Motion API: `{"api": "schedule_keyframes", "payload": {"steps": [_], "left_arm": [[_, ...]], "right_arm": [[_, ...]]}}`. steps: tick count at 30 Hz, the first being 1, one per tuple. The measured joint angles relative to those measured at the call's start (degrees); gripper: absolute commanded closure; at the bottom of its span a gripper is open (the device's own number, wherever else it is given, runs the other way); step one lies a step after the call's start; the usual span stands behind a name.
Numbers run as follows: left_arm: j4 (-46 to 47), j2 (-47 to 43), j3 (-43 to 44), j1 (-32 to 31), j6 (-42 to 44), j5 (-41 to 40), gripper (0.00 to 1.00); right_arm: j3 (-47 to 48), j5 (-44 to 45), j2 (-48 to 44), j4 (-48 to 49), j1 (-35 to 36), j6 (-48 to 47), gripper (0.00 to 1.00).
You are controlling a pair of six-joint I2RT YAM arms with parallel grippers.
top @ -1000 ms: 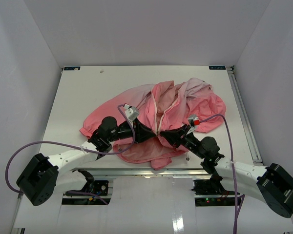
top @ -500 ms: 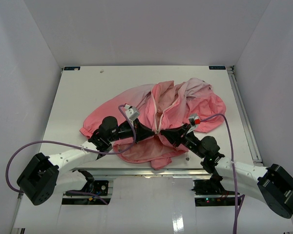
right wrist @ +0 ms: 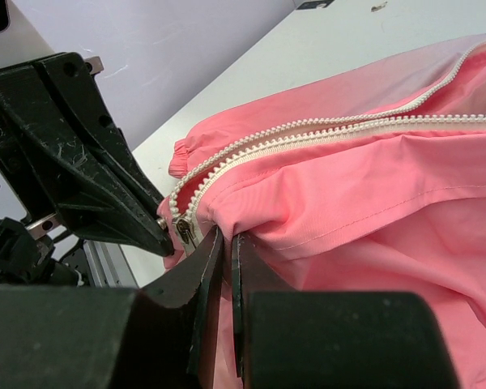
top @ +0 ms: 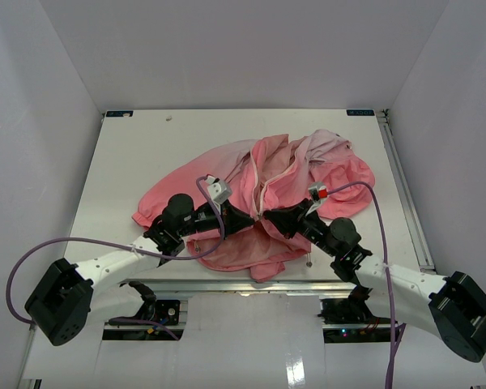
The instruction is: Zip up the jacket
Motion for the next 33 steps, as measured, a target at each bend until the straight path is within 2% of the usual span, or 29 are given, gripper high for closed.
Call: {"api": "schedule_keyframes", "payload": {"steps": [15,33], "left_arm": [[-0.7,1.2,0.0,0.0,2.7,0.0,1.0],[-2.7,3.3,1.7,0.0,3.7,-1.0,1.0]], "right_arm": [[1.4,-6.8,0.4,-2.9,-4.4,0.3,0.92],[5.0,-9.0,1.6,-6.2,-5.5,-0.2,0.92]]}}
